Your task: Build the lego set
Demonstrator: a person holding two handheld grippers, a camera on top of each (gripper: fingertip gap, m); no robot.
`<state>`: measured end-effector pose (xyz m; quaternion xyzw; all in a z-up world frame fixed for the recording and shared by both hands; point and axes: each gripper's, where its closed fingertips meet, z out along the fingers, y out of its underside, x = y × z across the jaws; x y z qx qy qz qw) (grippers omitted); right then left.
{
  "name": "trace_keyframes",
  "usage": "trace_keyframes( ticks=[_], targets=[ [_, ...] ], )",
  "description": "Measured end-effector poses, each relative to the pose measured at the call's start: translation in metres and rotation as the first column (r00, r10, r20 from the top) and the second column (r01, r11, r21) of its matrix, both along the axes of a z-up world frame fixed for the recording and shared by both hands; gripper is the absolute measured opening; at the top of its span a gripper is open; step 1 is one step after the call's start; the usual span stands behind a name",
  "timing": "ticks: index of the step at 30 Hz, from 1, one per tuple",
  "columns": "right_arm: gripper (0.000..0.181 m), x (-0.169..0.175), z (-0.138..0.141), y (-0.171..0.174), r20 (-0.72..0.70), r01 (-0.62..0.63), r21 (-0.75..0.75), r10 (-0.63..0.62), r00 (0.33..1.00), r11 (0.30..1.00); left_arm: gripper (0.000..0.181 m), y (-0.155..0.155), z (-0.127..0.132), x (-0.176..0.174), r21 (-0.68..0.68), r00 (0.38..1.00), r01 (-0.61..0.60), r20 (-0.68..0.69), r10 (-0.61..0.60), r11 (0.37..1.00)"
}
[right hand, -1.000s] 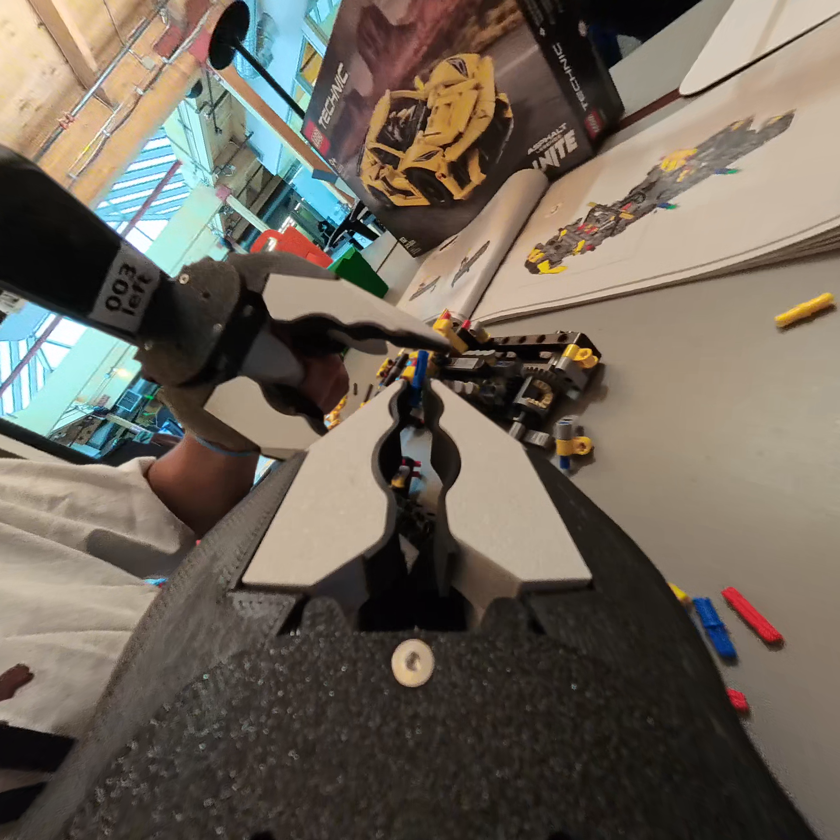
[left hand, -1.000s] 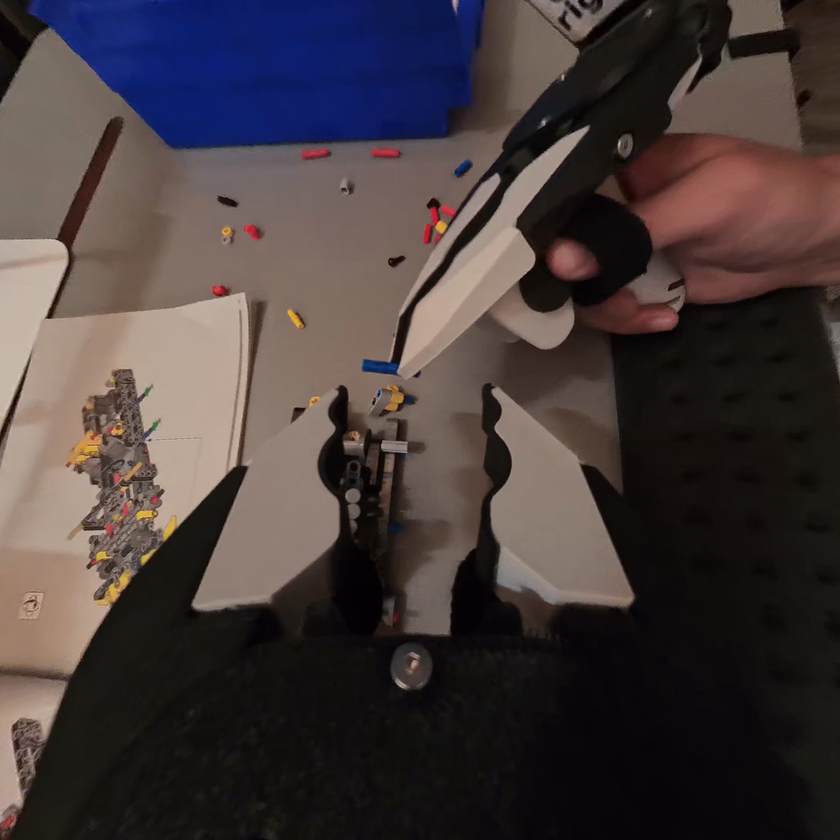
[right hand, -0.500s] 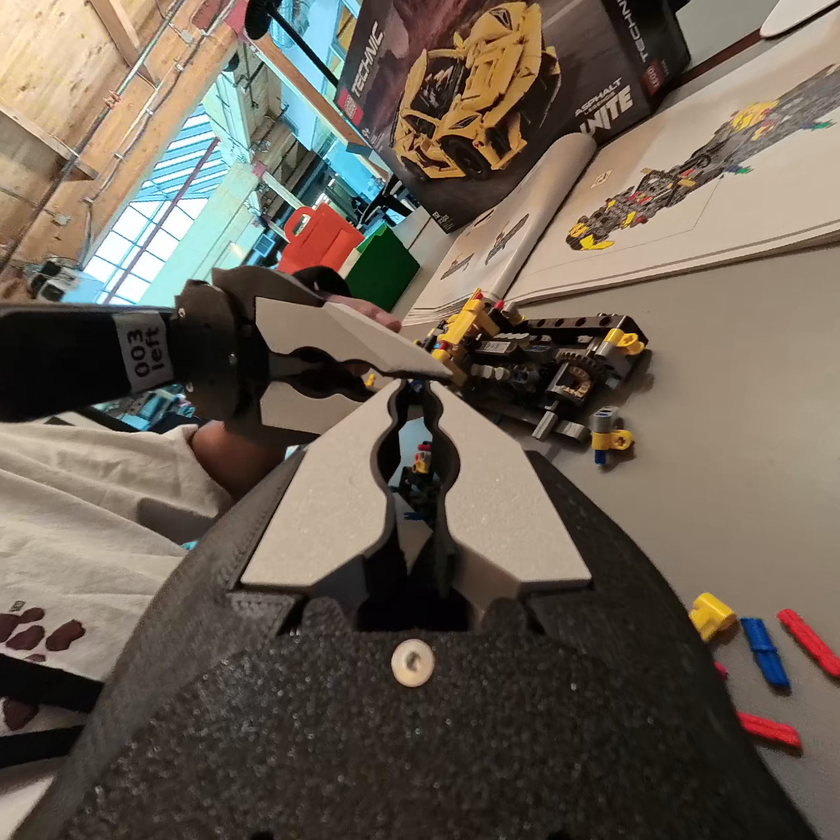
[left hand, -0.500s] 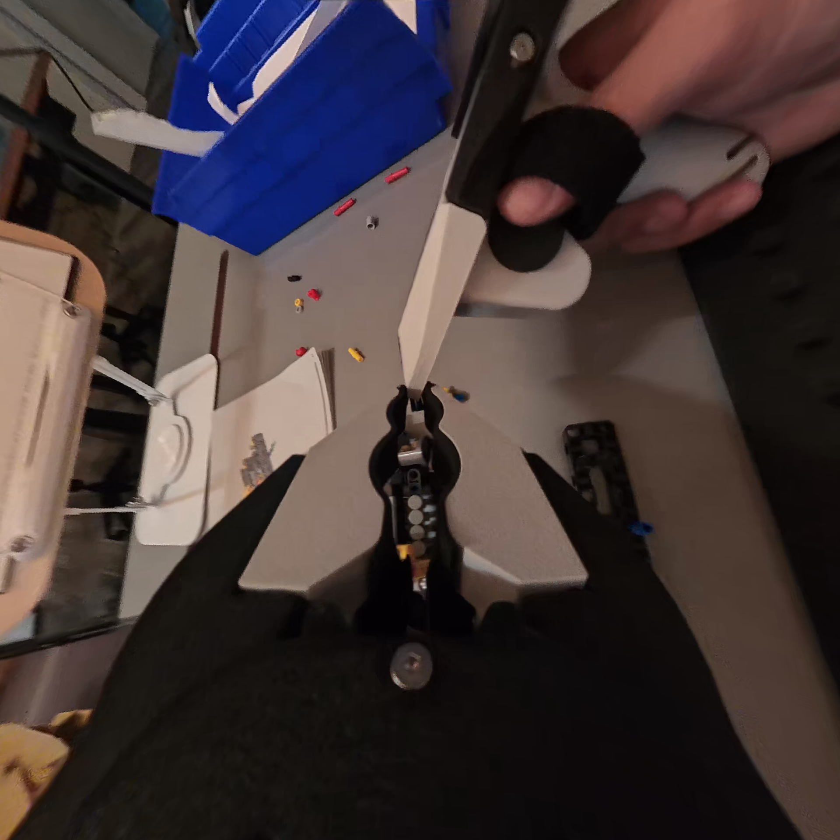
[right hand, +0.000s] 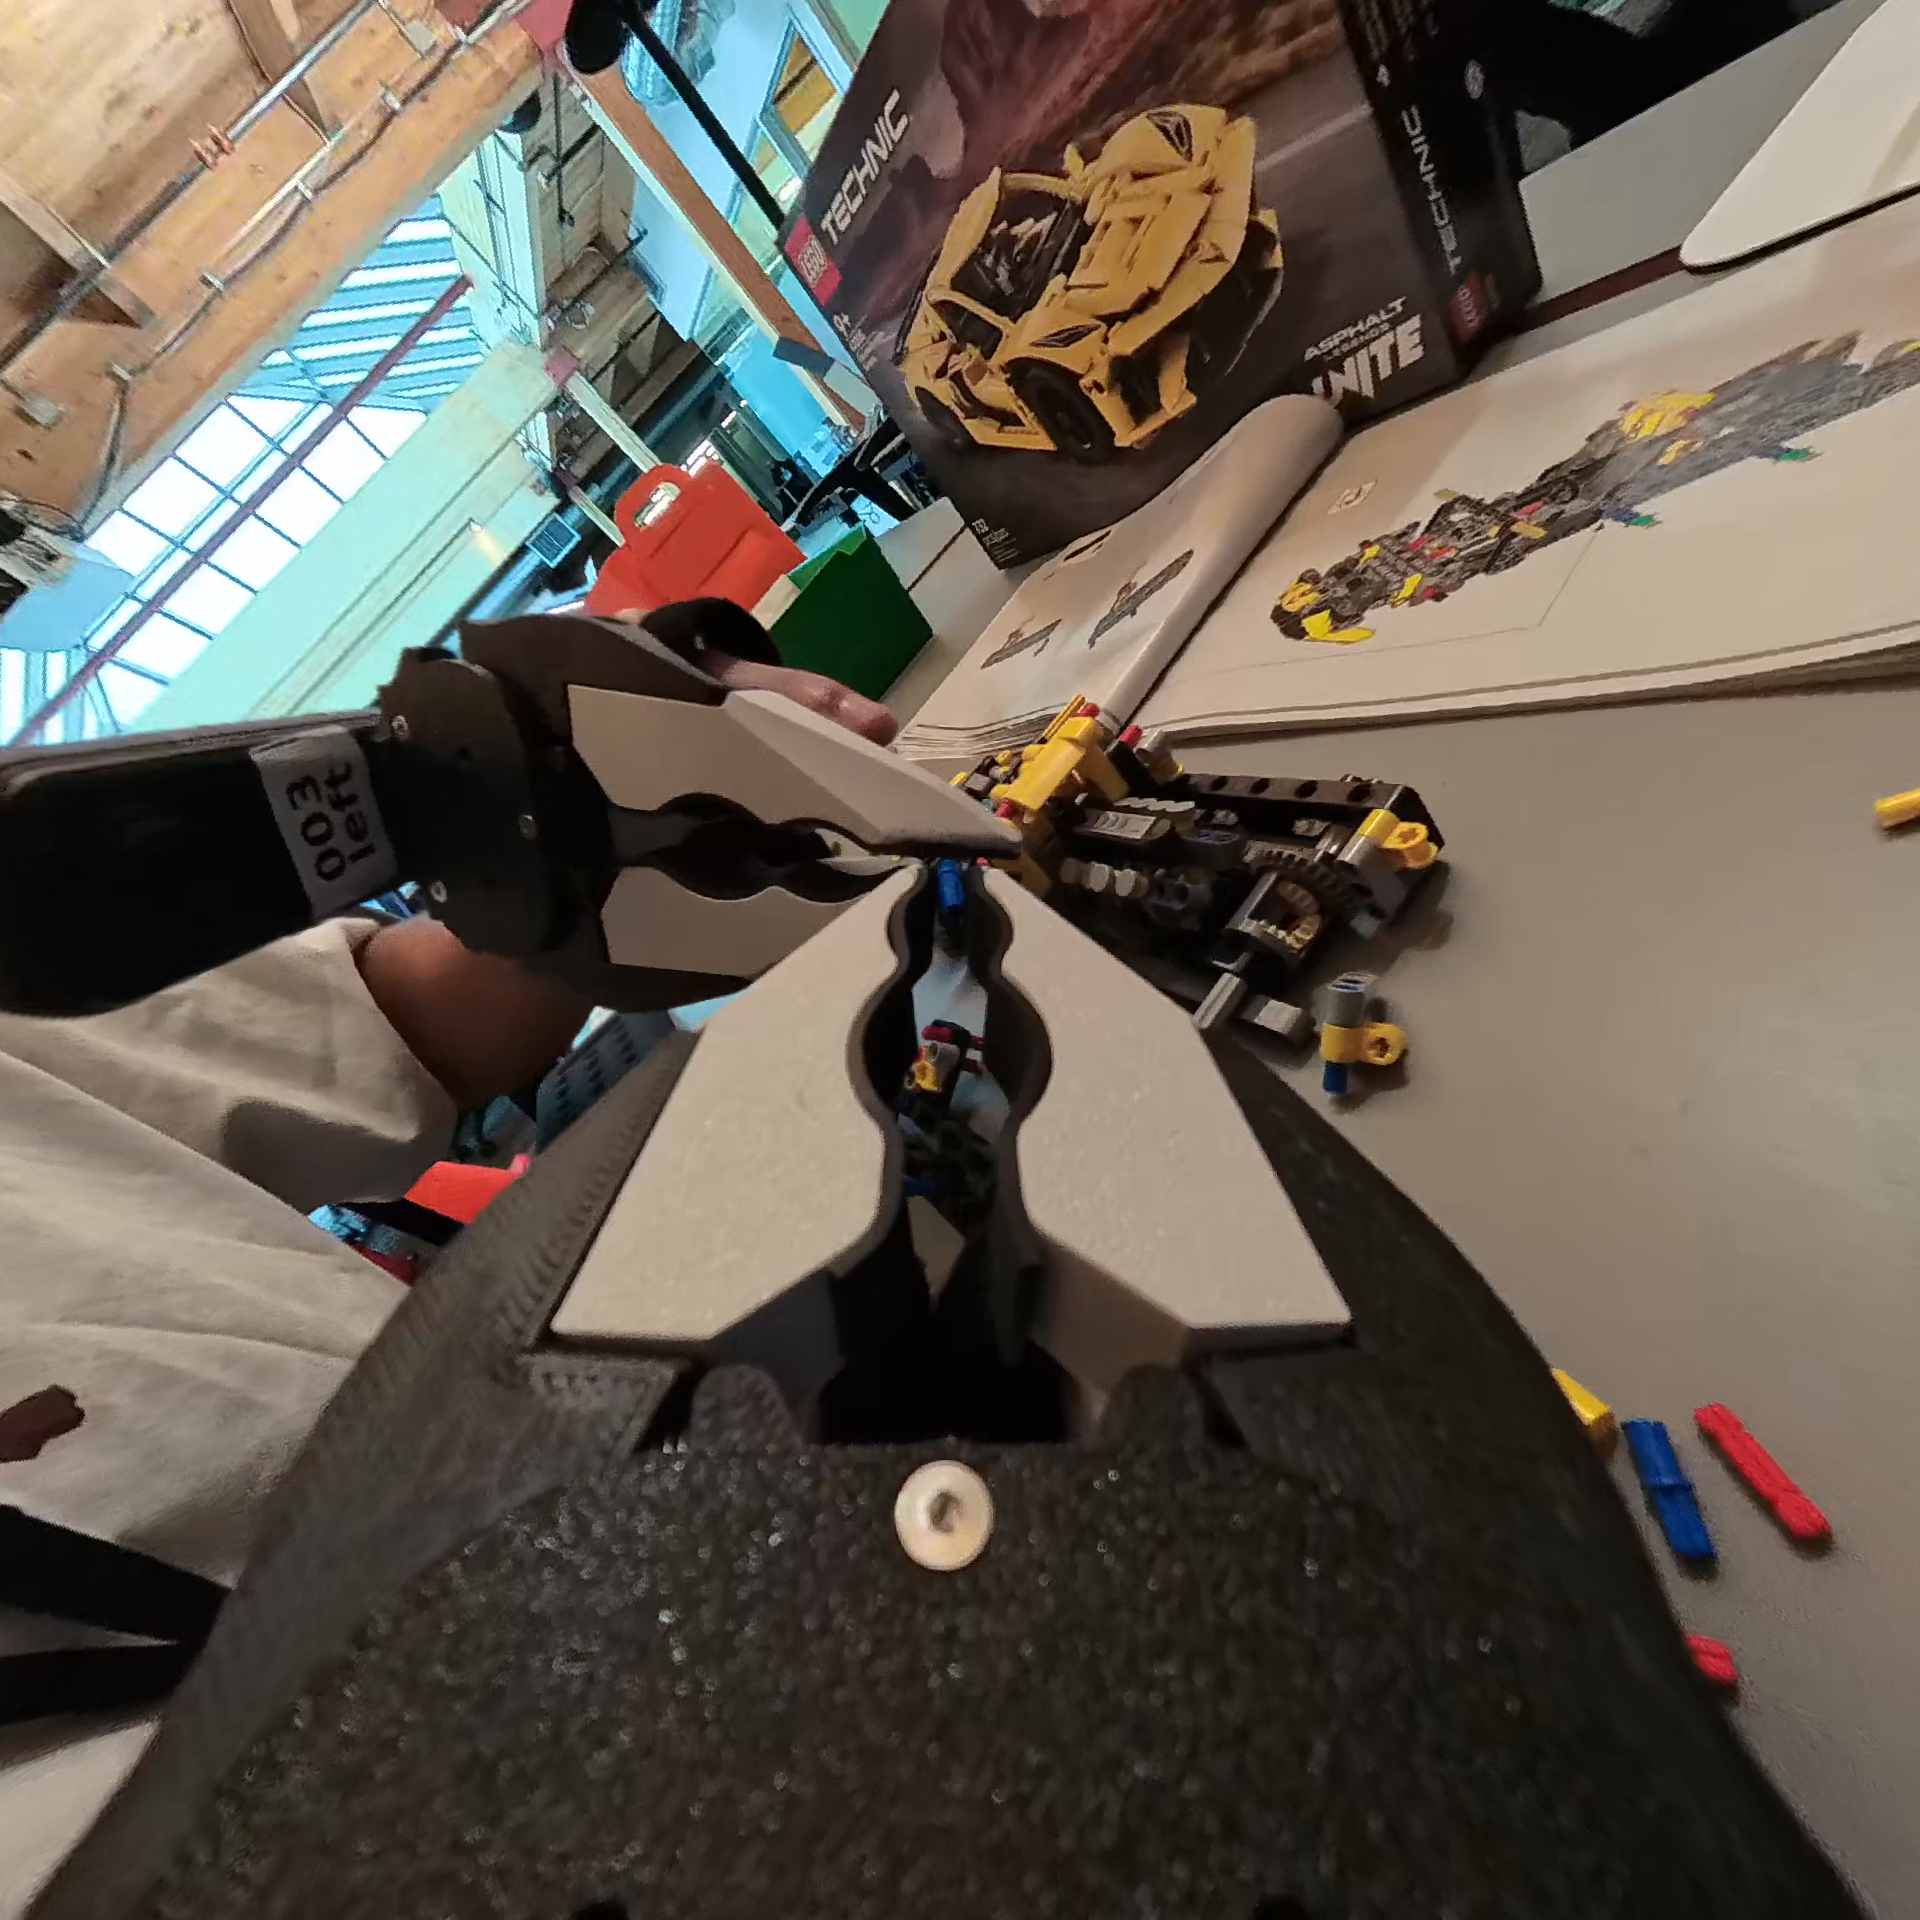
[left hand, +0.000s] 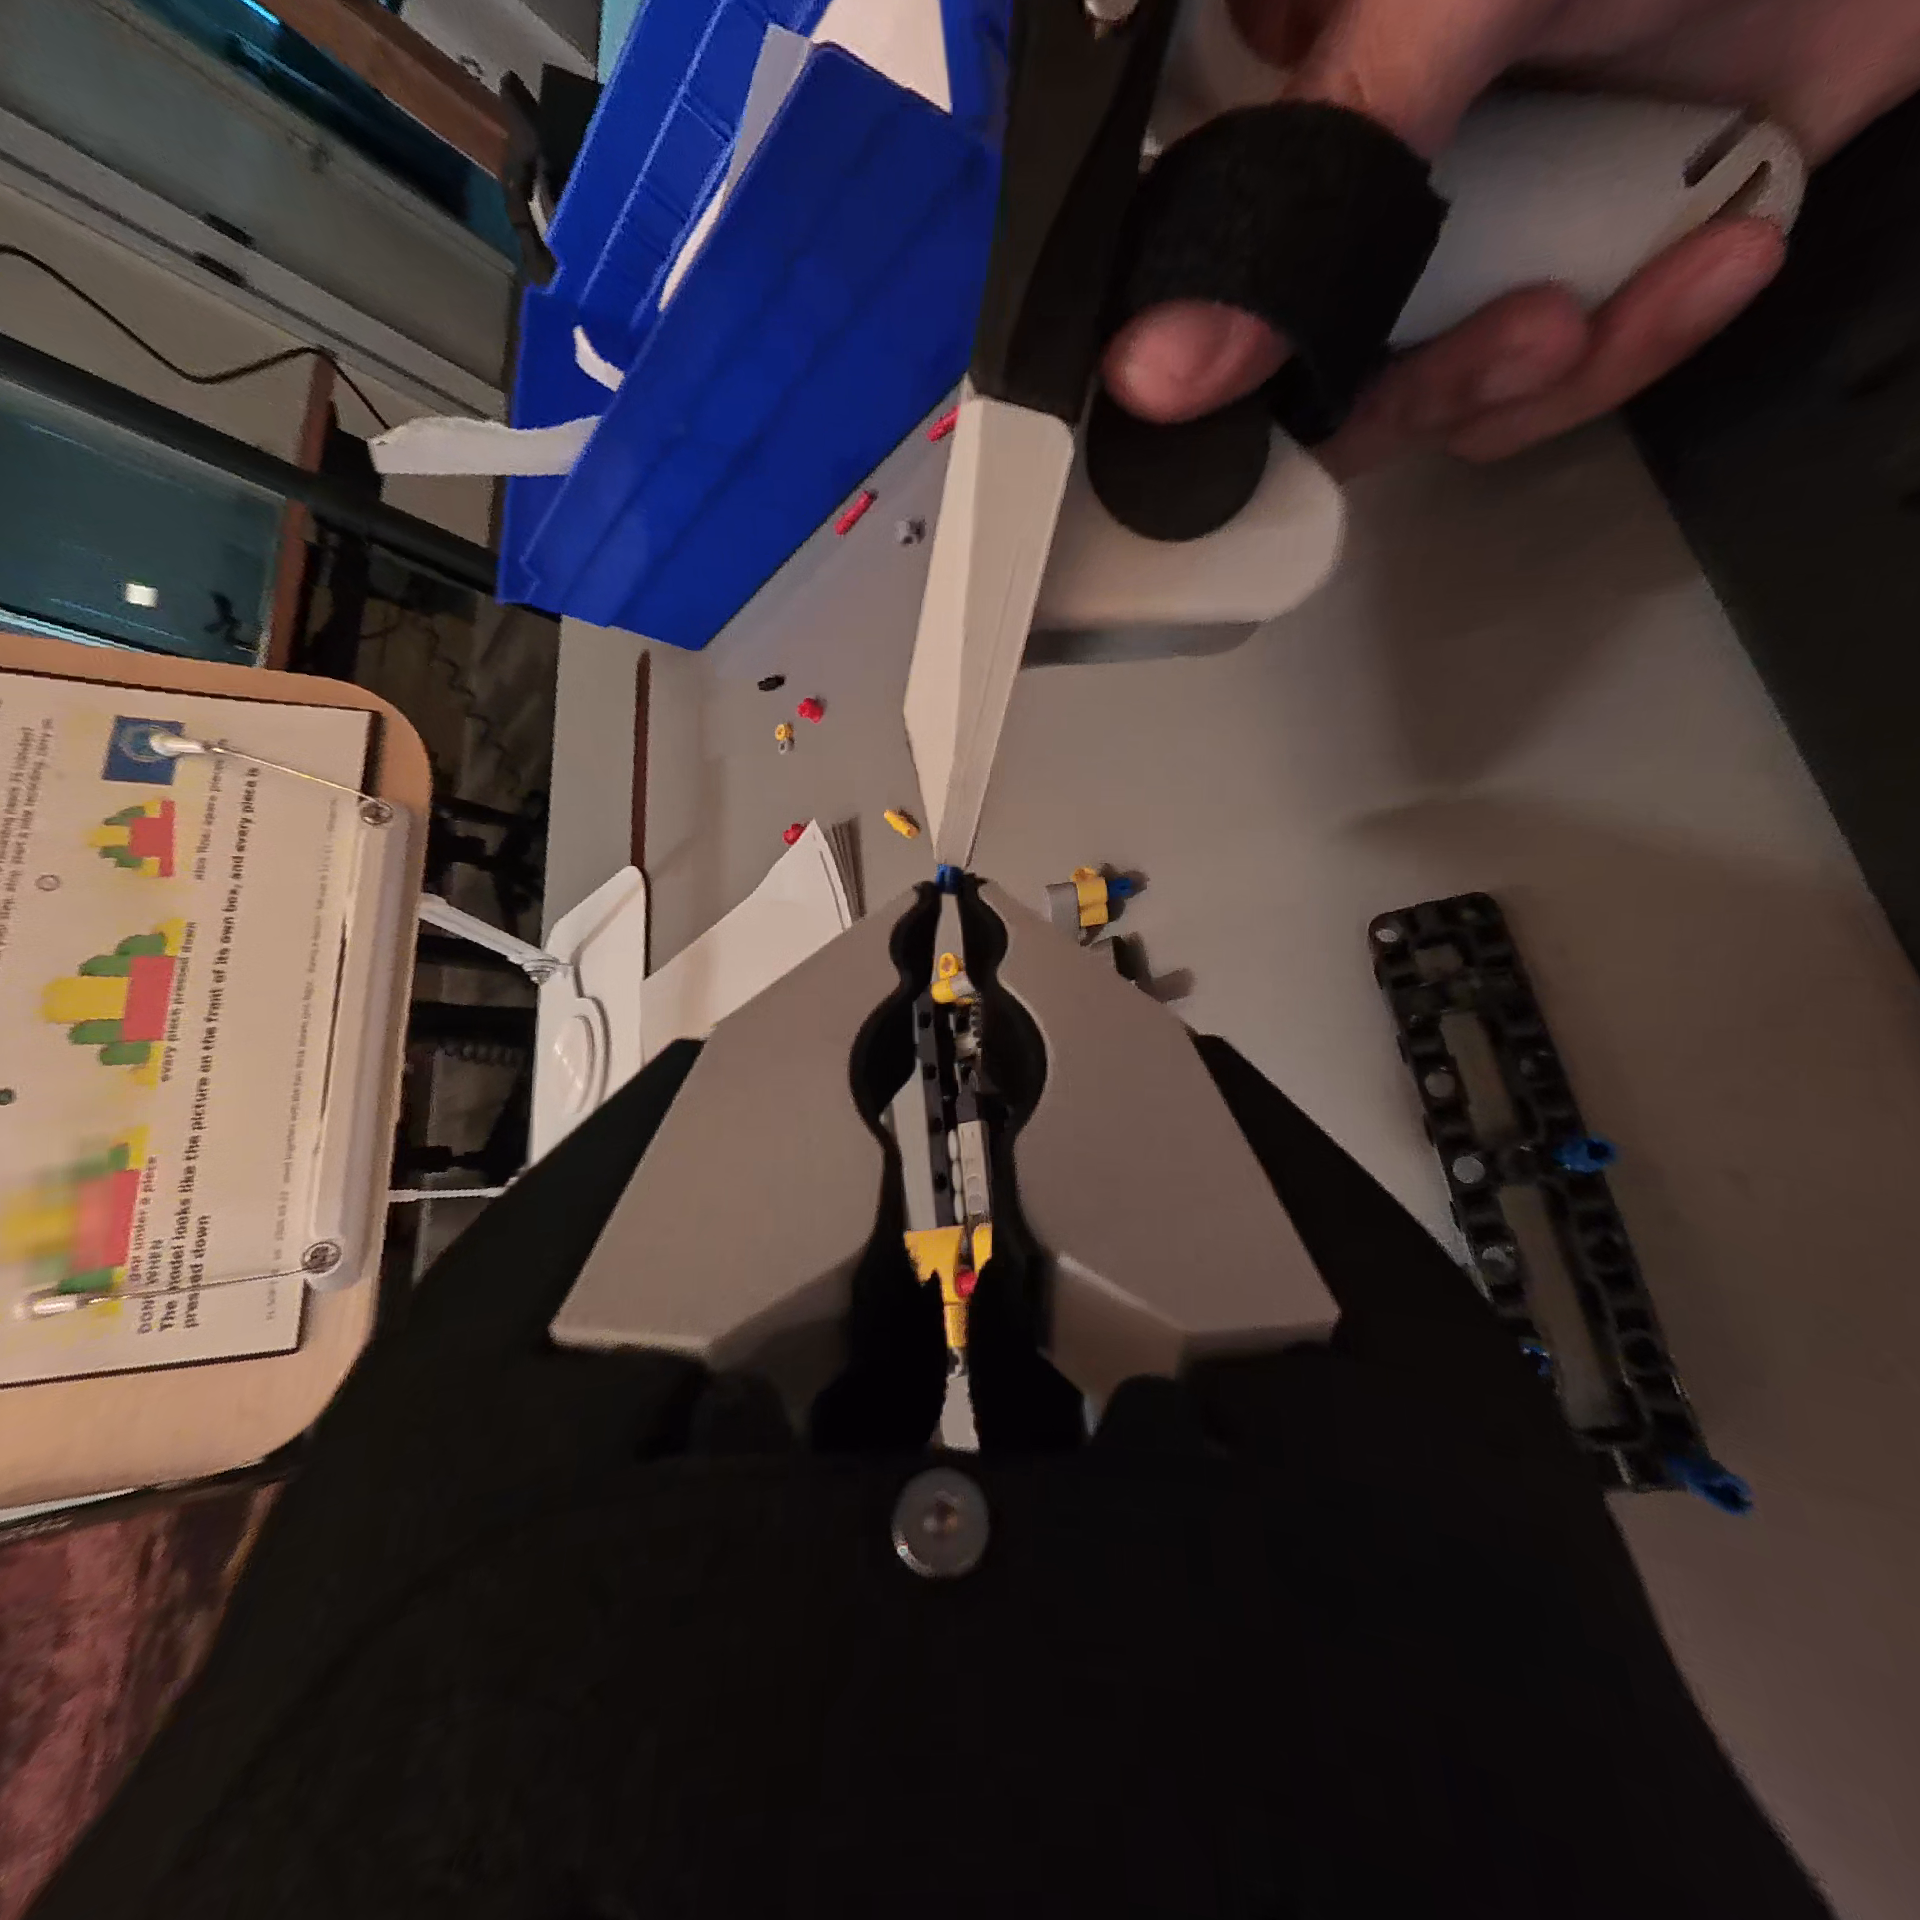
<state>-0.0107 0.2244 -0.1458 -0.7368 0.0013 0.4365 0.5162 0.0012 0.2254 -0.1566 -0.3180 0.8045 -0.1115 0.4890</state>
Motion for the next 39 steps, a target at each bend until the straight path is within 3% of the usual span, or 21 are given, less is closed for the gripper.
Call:
trace_keyframes(
  ticks=[13,23,26,28,30,33,36,37,39],
  targets=[
    [0.005,-0.001,-0.010,0.002,0.137,0.033,-0.013,-0.031,0.990,0.999,0.004,0.006,-0.005,-0.004,0.184,0.999,0.032,0.035,-0.039,0.982],
    [0.004,-0.008,-0.023,0.001,0.248,0.017,-0.060,-0.002,0.969,0.998,0.004,0.010,-0.014,-0.009,0.469,0.979,0.197,-0.053,-0.195,0.861],
    [0.004,-0.007,-0.033,0.000,0.329,0.030,-0.107,0.007,0.944,0.994,0.005,0.010,-0.024,-0.009,0.482,0.974,0.225,-0.099,-0.202,0.847],
    [0.003,-0.003,-0.047,-0.003,0.413,0.089,-0.193,-0.001,0.911,0.977,0.005,0.015,-0.035,-0.010,0.410,0.979,0.186,-0.154,-0.133,0.893],
    [0.004,0.008,-0.069,-0.007,0.545,0.165,-0.261,0.004,0.838,0.951,0.018,0.027,-0.033,-0.010,0.312,0.986,0.107,-0.158,-0.060,0.944],
    [0.004,0.015,-0.087,-0.010,0.586,0.235,-0.348,0.015,0.810,0.907,0.034,0.039,-0.031,-0.013,-0.053,0.966,-0.059,-0.253,0.044,0.997],
    [0.004,0.021,-0.093,-0.003,0.599,0.289,-0.382,-0.003,0.801,0.878,0.052,0.033,-0.029,-0.012,-0.423,0.913,-0.207,-0.408,0.018,0.882],
    [0.004,0.023,-0.096,-0.001,0.615,0.303,-0.383,-0.005,0.789,0.873,0.052,0.033,-0.027,-0.009,-0.487,0.904,-0.225,-0.428,-0.006,0.844],
    [0.004,0.022,-0.097,0.004,0.624,0.311,-0.373,-0.011,0.781,0.874,0.062,0.046,-0.032,-0.004,-0.478,0.869,-0.279,-0.495,0.007,0.833]
  ],
)
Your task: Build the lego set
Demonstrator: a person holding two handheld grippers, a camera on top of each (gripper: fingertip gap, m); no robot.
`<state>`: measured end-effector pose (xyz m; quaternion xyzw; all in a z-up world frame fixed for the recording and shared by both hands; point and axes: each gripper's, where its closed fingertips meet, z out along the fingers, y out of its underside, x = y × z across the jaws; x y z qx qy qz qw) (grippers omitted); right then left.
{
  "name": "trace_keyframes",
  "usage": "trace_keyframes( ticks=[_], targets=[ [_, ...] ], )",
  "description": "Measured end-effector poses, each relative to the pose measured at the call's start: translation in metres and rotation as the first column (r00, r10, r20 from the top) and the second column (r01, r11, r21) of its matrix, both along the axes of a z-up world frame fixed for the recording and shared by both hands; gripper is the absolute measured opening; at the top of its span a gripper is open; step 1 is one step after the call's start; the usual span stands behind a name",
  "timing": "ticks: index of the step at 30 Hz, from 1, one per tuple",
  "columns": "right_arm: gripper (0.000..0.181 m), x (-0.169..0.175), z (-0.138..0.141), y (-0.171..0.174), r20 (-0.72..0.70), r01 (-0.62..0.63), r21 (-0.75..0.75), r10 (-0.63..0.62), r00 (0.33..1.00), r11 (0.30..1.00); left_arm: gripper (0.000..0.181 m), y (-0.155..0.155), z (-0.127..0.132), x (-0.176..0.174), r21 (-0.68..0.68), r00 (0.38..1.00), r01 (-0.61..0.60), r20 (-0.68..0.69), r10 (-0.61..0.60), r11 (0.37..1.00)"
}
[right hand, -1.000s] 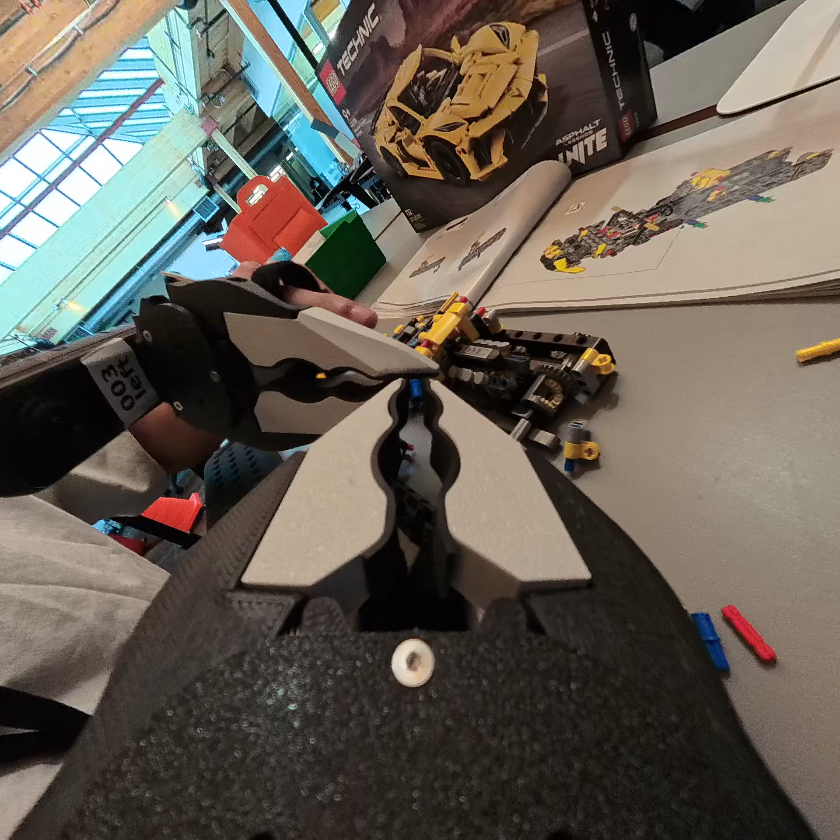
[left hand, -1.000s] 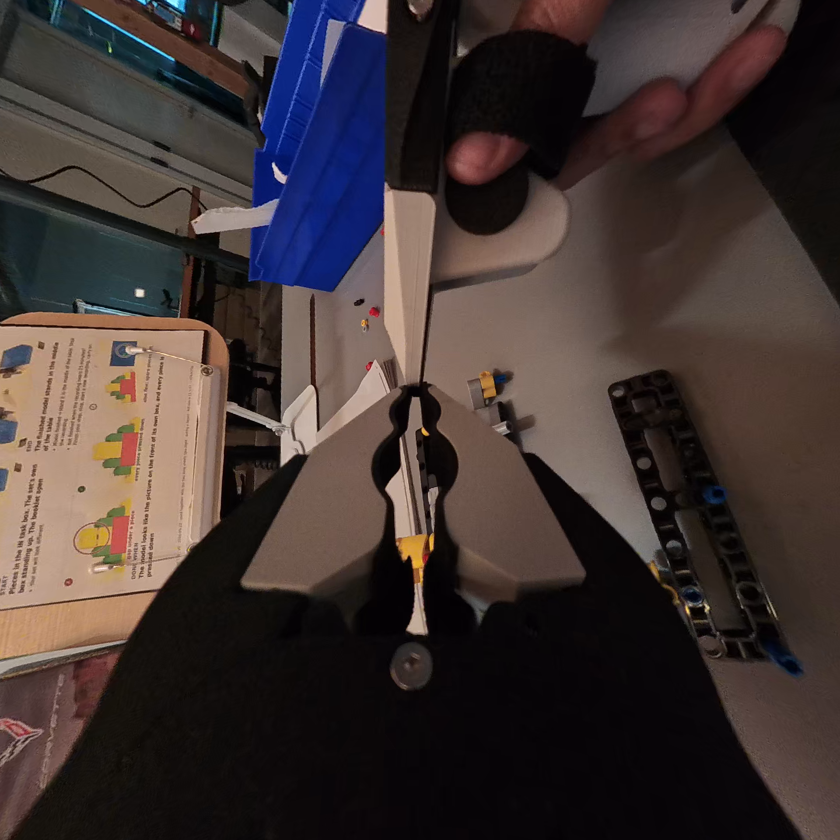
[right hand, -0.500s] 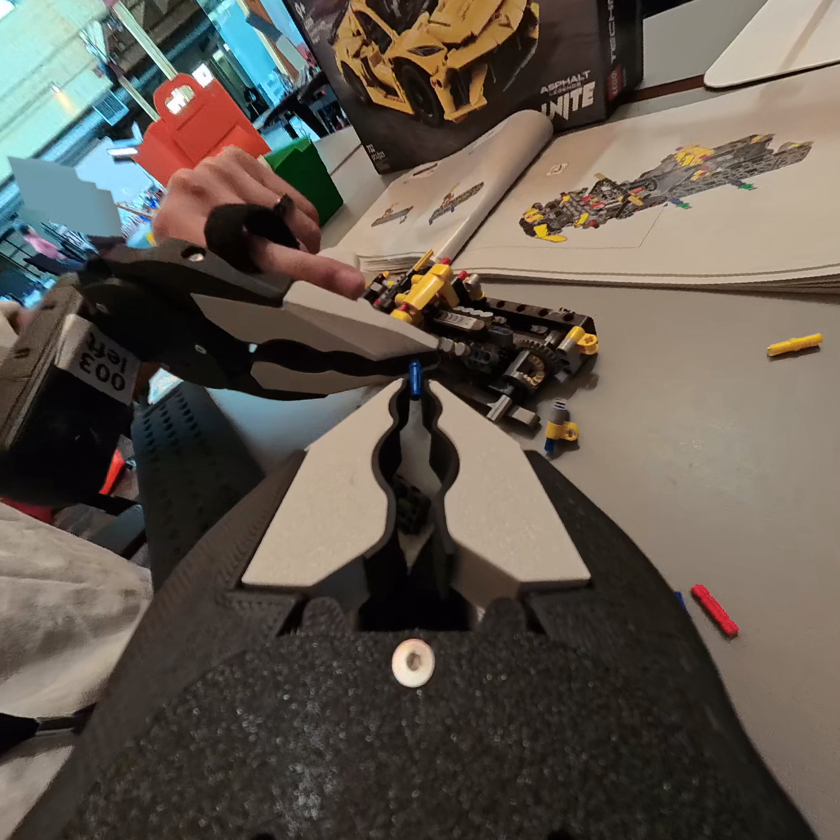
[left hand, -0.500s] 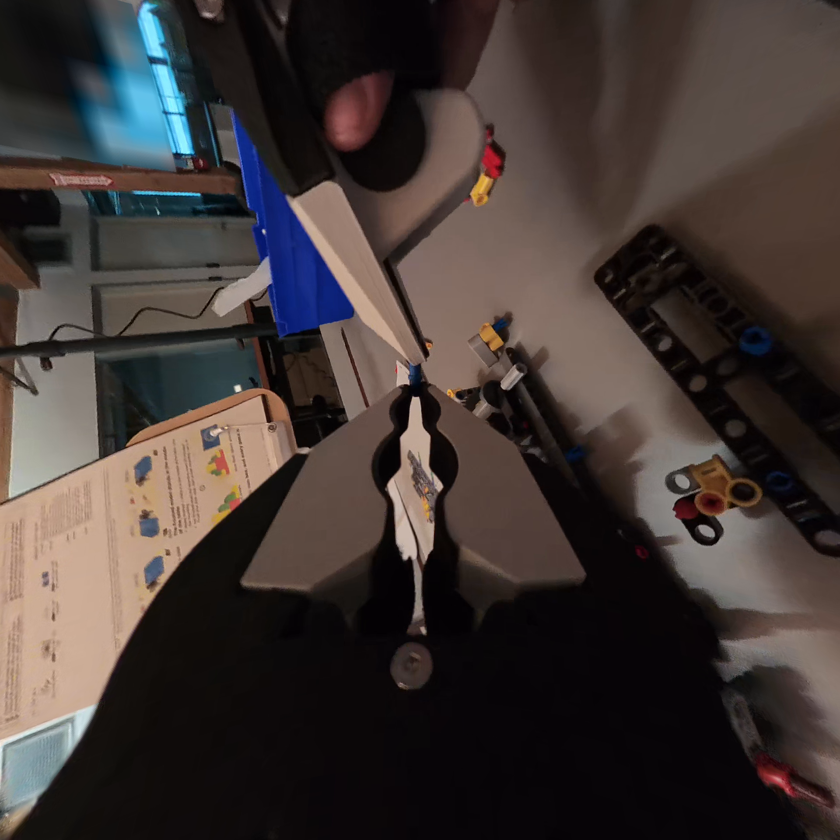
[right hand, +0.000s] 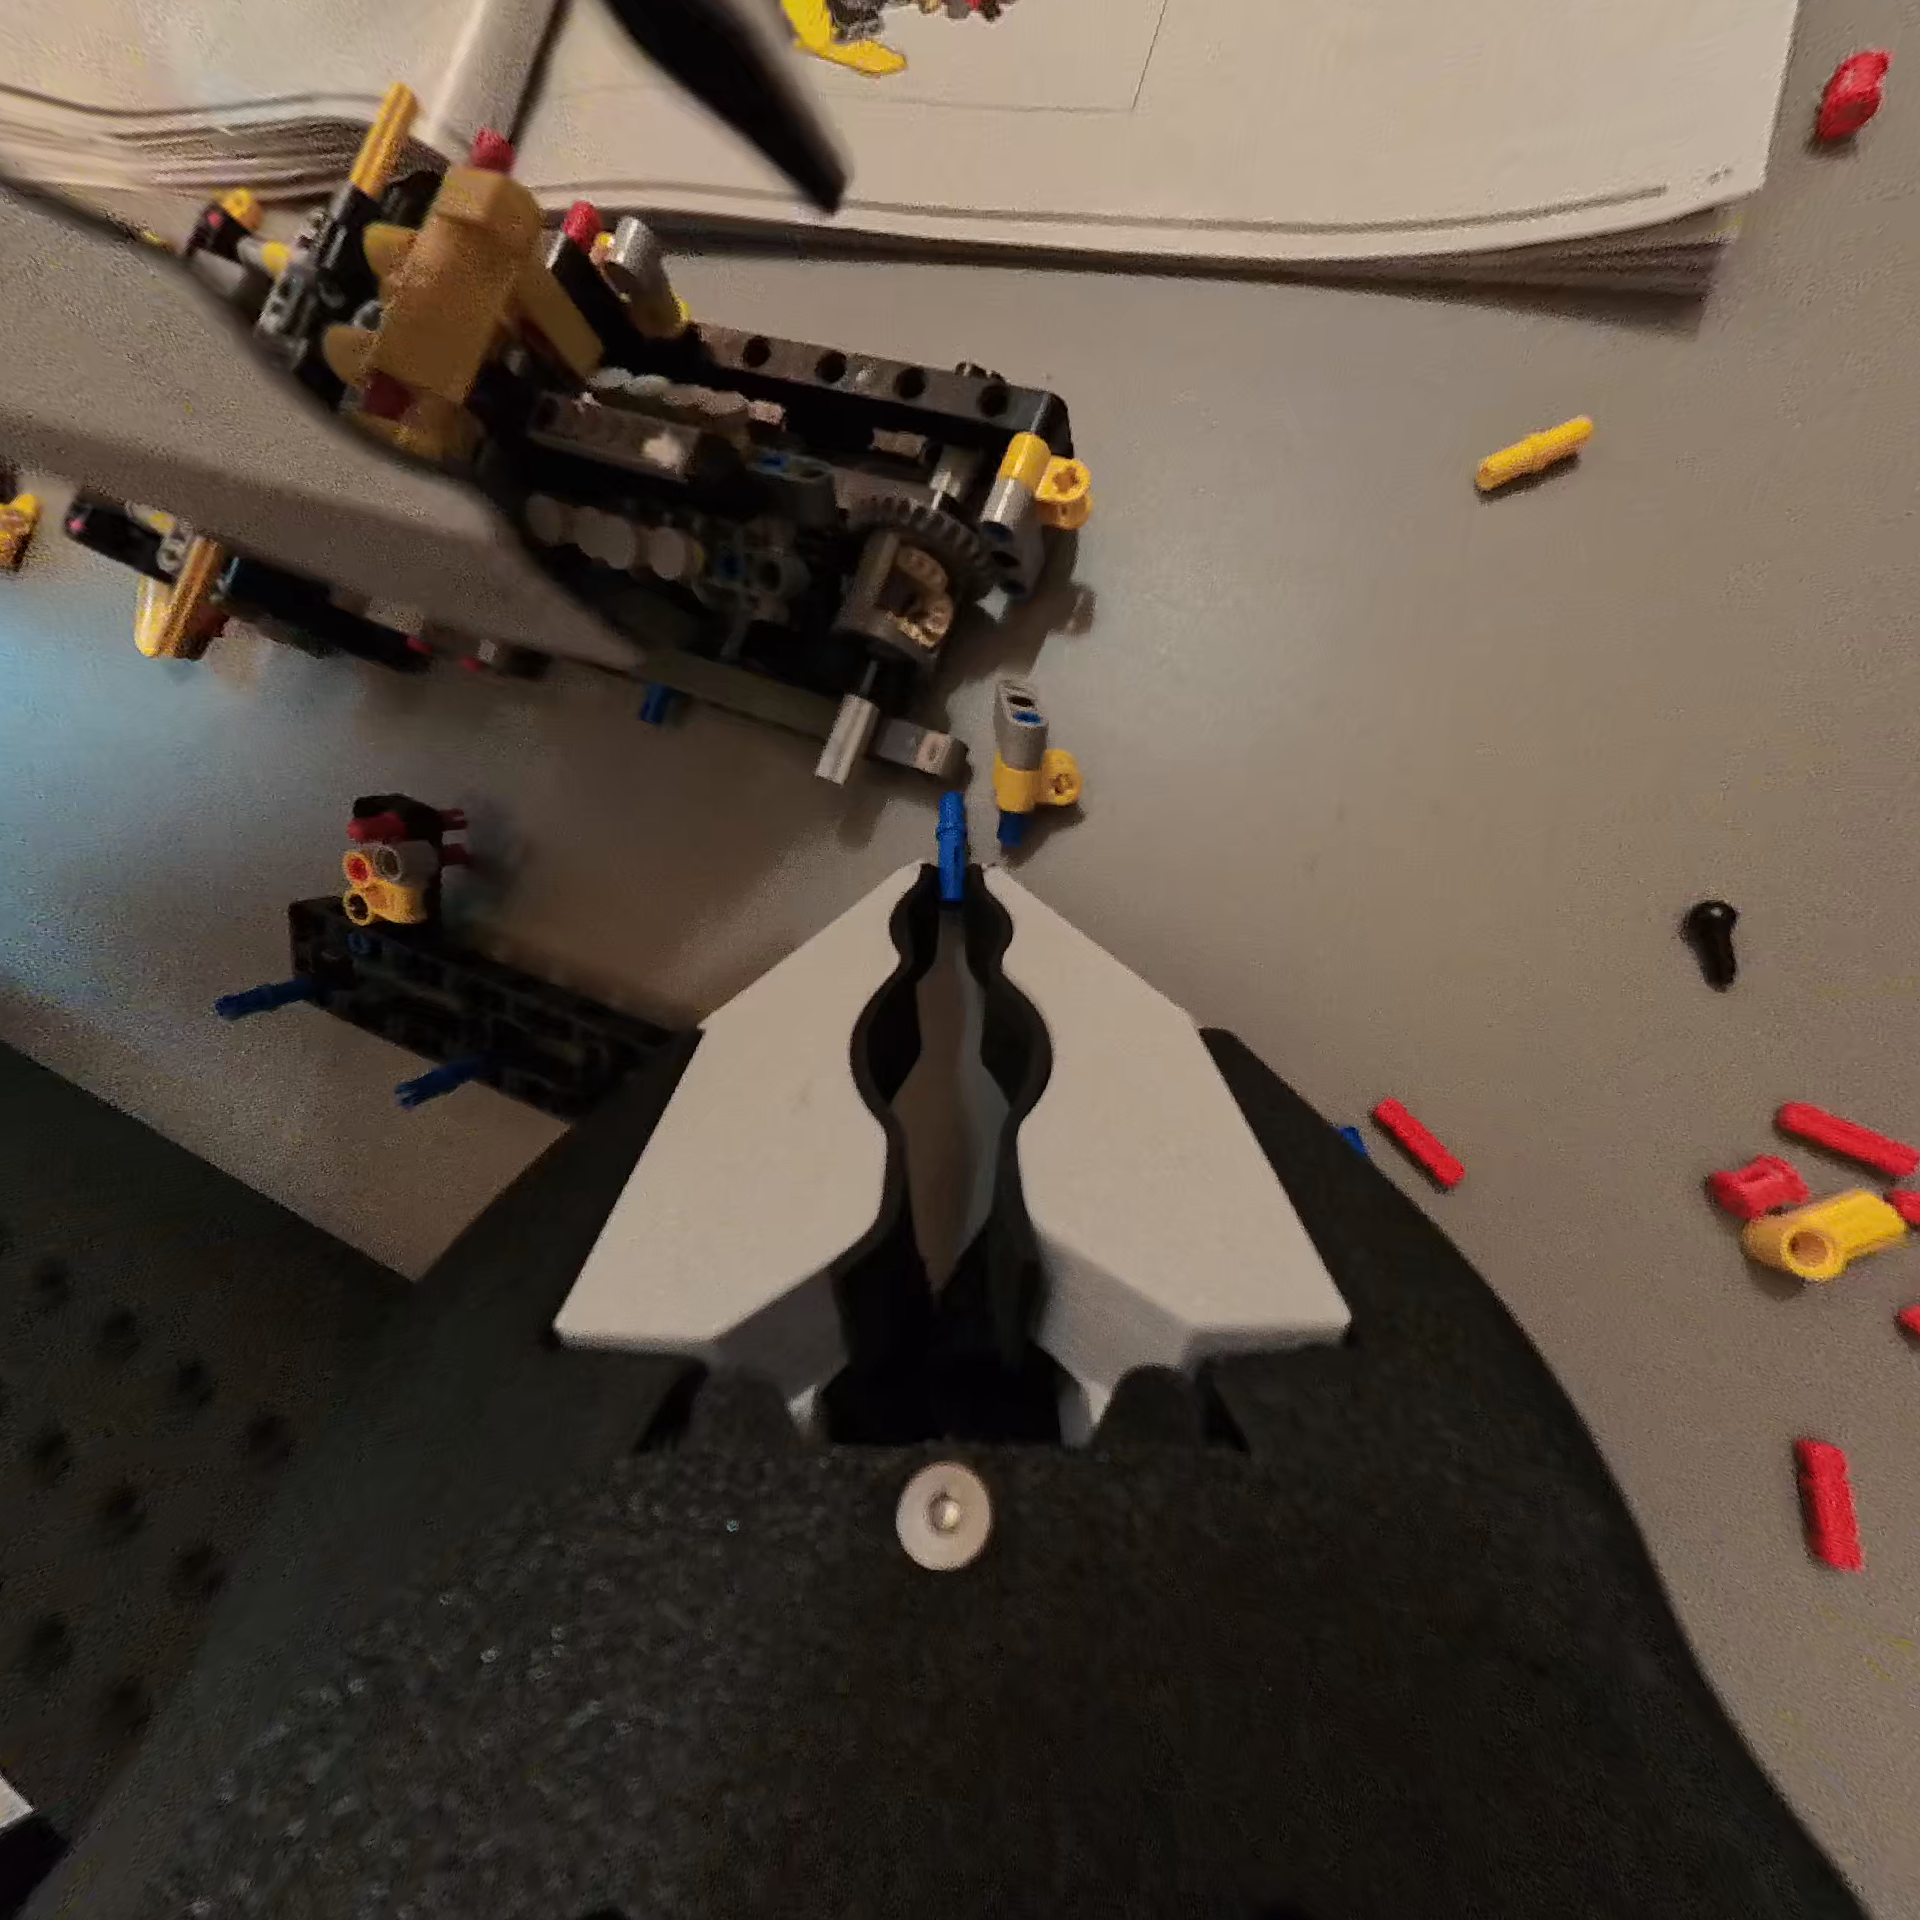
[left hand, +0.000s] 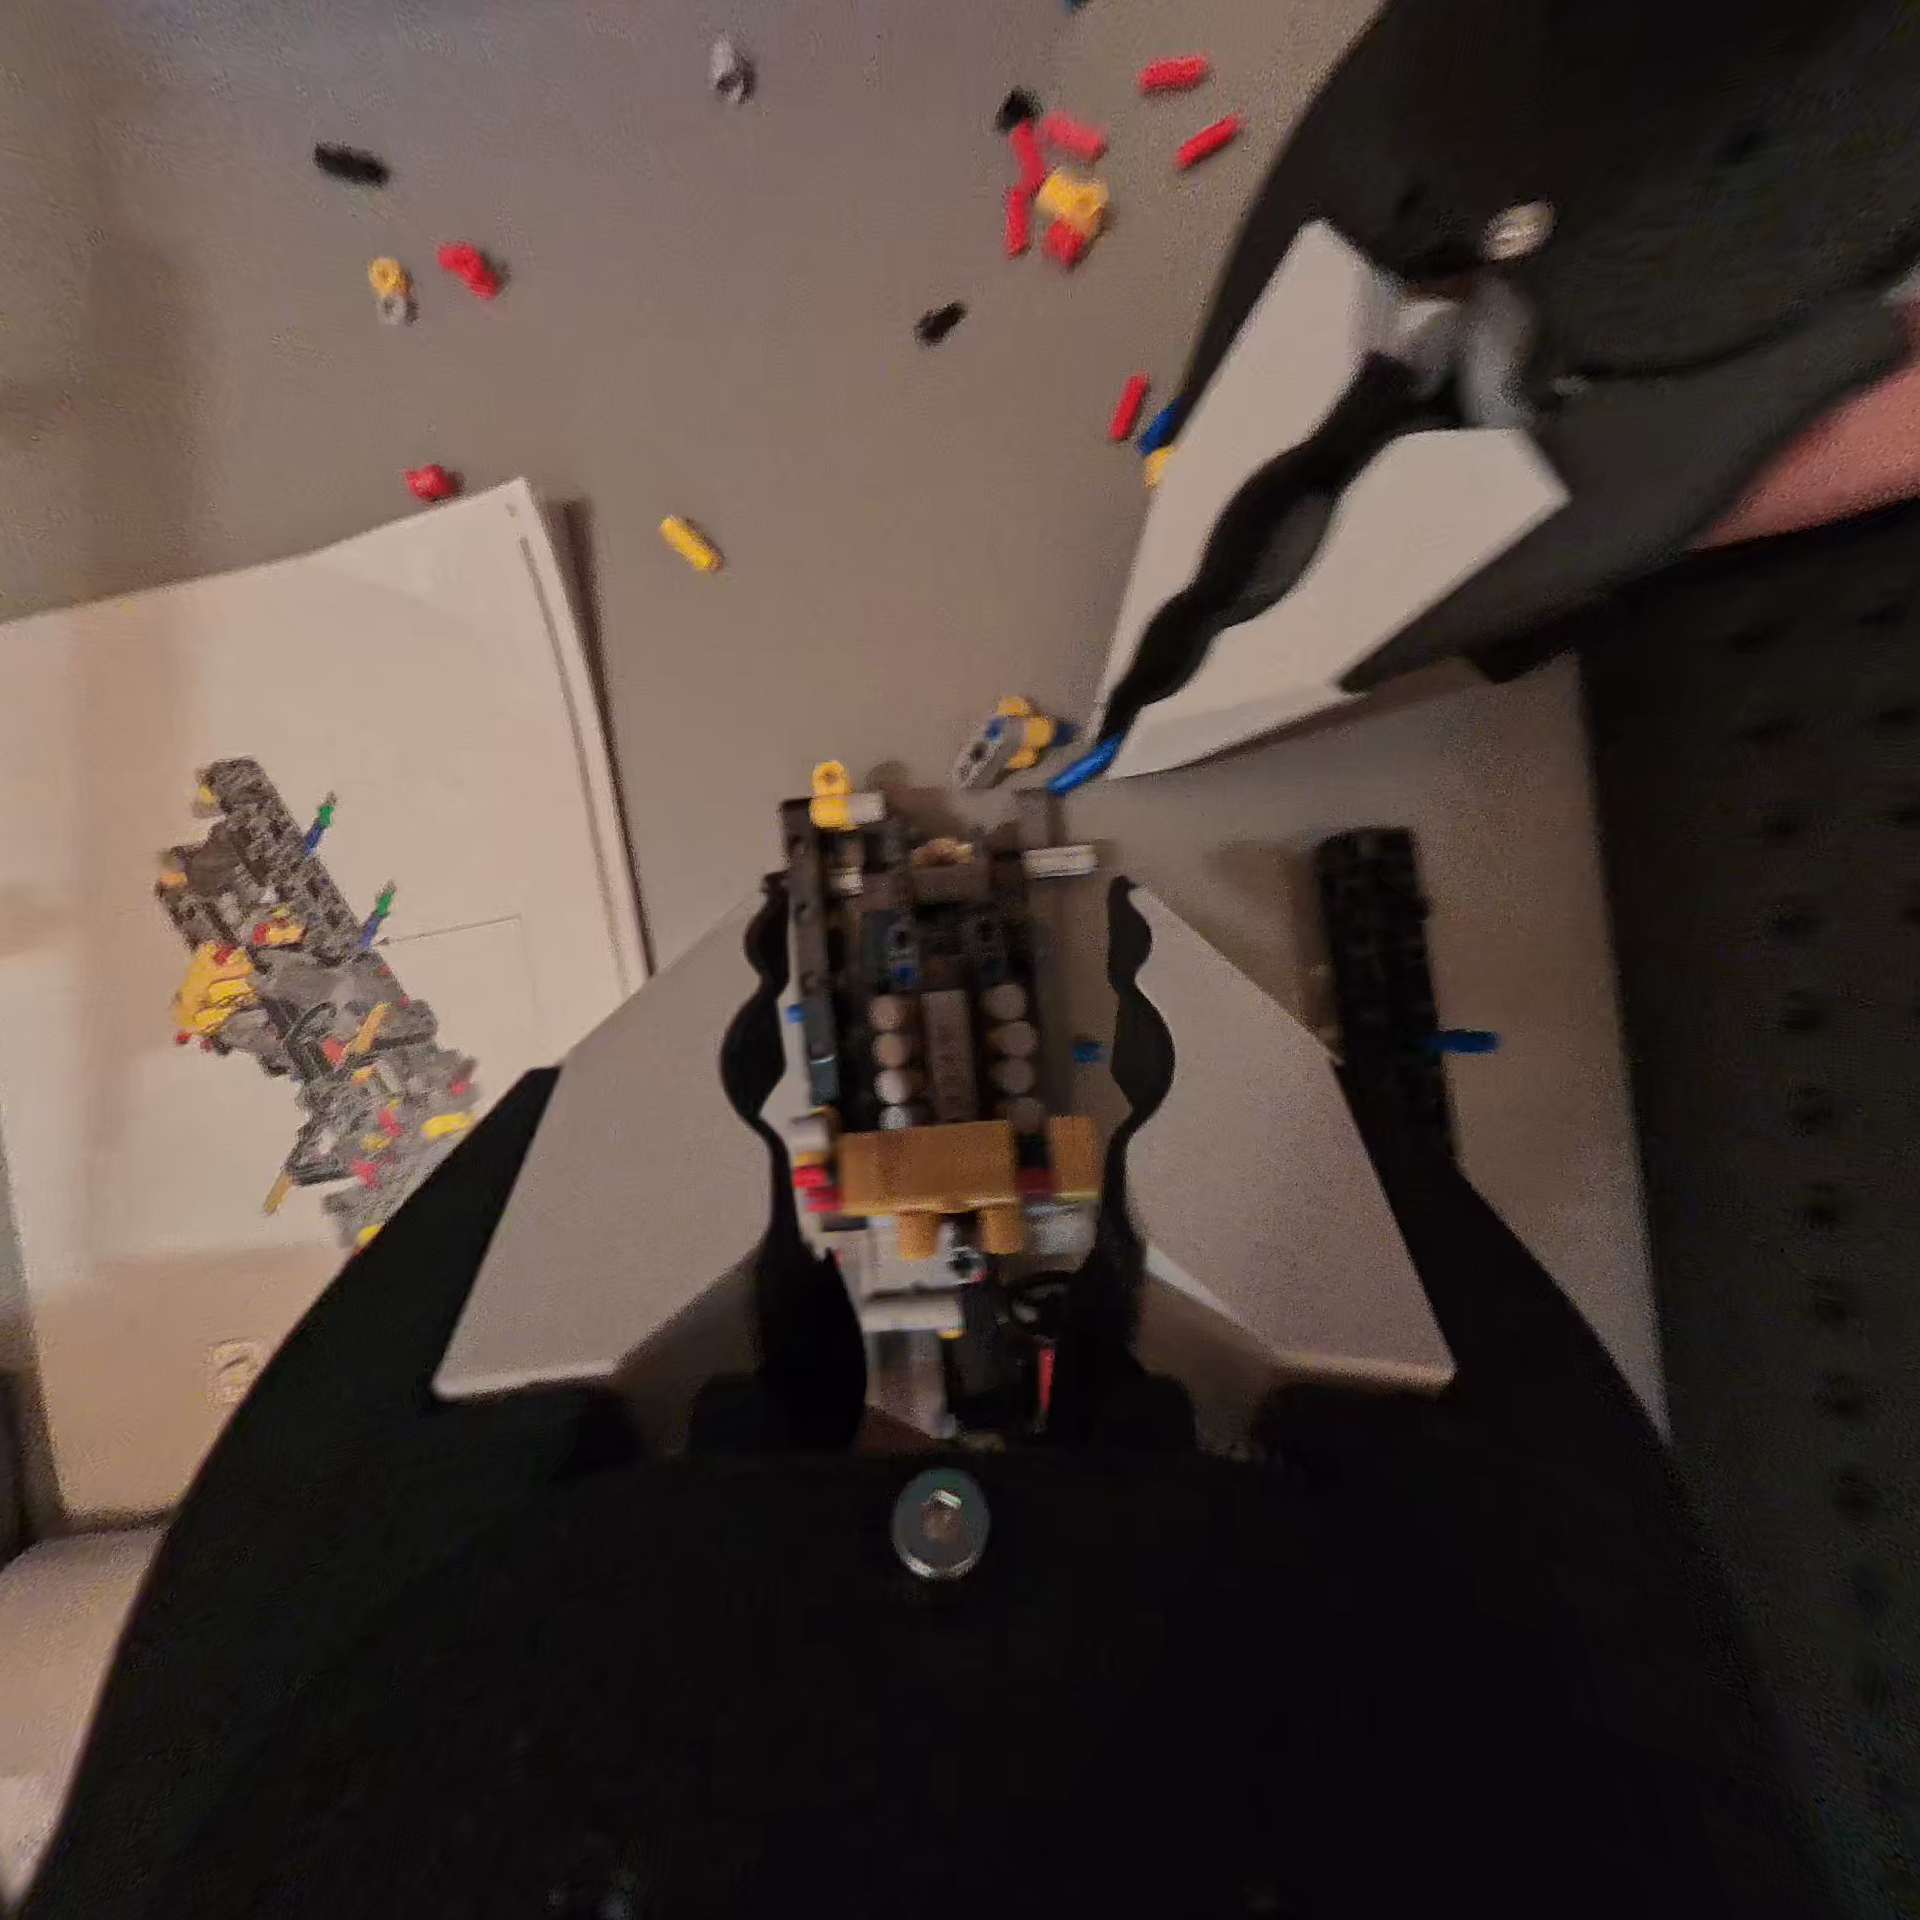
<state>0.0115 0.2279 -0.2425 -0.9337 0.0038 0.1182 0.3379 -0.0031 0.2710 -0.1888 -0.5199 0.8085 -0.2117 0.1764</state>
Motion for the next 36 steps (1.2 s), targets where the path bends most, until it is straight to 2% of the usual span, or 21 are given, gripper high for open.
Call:
trace_keyframes(
  ticks=[3,6,9,14,19,23,28,32,34,36],
  targets=[
    [0.004,-0.004,0.001,0.003,0.007,-0.010,0.010,0.010,1.000,1.000,0.070,0.018,-0.017,0.003,0.055,0.993,0.012,-0.117,-0.006,0.998],
    [0.004,-0.003,0.003,0.003,0.014,0.001,0.025,-0.002,1.000,1.000,0.084,0.016,-0.030,0.001,-0.012,0.975,0.032,-0.219,-0.033,0.999],
    [0.004,-0.002,0.002,0.004,0.003,0.011,0.024,-0.011,1.000,1.000,0.089,0.014,-0.036,0.000,-0.064,0.957,0.030,-0.287,-0.048,0.997],
    [0.004,-0.001,0.002,0.007,0.022,0.011,0.030,-0.011,1.000,0.999,0.090,0.010,-0.045,0.000,-0.120,0.921,0.014,-0.386,-0.060,0.993],
    [0.004,-0.002,0.000,0.011,0.082,-0.012,0.026,0.010,0.997,1.000,0.079,0.011,-0.049,0.006,-0.154,0.896,-0.043,-0.443,-0.030,0.987],
    [0.004,-0.007,0.000,0.012,0.109,-0.051,0.031,0.047,0.993,0.998,0.071,0.015,-0.049,0.007,-0.145,0.890,-0.041,-0.455,-0.030,0.989],
    [0.008,-0.016,0.001,0.011,0.014,-0.098,0.025,0.098,0.995,0.995,0.071,0.015,-0.049,0.010,-0.149,0.899,-0.061,-0.437,-0.010,0.987],
    [0.020,-0.022,0.005,0.006,-0.068,-0.168,0.025,0.170,0.983,0.985,0.072,0.021,-0.044,0.014,-0.164,0.921,-0.104,-0.388,0.033,0.981],
    [0.024,-0.018,0.012,0.005,-0.036,-0.225,0.063,0.228,0.973,0.972,0.072,0.027,-0.032,0.015,-0.196,0.939,-0.134,-0.339,0.061,0.971],
    [0.026,-0.010,0.015,0.005,0.066,-0.319,0.105,0.313,0.947,0.942,0.072,0.034,-0.016,0.015,-0.238,0.958,-0.168,-0.267,0.102,0.957]
  ],
)
